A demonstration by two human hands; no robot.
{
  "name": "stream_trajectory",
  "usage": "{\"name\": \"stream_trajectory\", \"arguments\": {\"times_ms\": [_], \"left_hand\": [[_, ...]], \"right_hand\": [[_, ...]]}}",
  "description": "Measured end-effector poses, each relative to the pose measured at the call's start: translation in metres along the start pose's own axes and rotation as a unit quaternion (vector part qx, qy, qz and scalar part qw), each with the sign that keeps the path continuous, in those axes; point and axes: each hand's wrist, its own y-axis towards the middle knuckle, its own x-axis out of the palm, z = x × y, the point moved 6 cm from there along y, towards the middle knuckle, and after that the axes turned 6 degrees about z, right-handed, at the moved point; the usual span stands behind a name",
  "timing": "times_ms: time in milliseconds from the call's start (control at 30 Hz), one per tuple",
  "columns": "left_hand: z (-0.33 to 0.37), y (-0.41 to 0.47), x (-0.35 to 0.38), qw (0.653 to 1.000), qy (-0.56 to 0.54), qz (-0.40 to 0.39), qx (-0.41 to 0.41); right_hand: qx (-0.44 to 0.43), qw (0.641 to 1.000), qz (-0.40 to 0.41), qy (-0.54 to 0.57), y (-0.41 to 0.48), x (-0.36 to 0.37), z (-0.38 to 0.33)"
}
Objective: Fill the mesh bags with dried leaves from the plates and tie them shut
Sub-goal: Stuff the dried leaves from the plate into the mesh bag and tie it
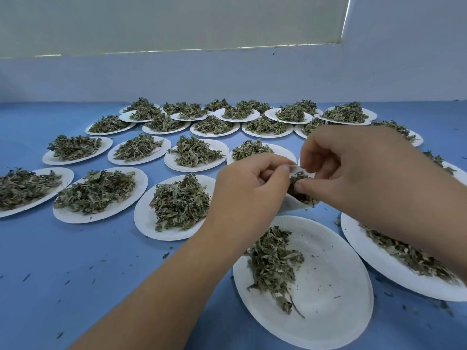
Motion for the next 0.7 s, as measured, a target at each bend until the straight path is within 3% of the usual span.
{"name": "stream_trajectory", "arguments": {"times_ms": [367,533,700], "left_hand": [[-0.001,0.0,0.0,1.0,0.001,0.004,0.008],[-0.002,0.0,-0.001,1.0,0.012,0.013,0.014],[-0.001,-0.002,0.0,1.0,0.008,0.009,0.011]], "right_hand": [[-0.083,0.986,0.083,0.118,-0.015,-0.002,0.02],[-0.104,0.989,-0.032,0.102,-0.017,0.001,0.025],[-0.116,0.99,-0.022,0.08,-0.019,0.007,0.025]]}}
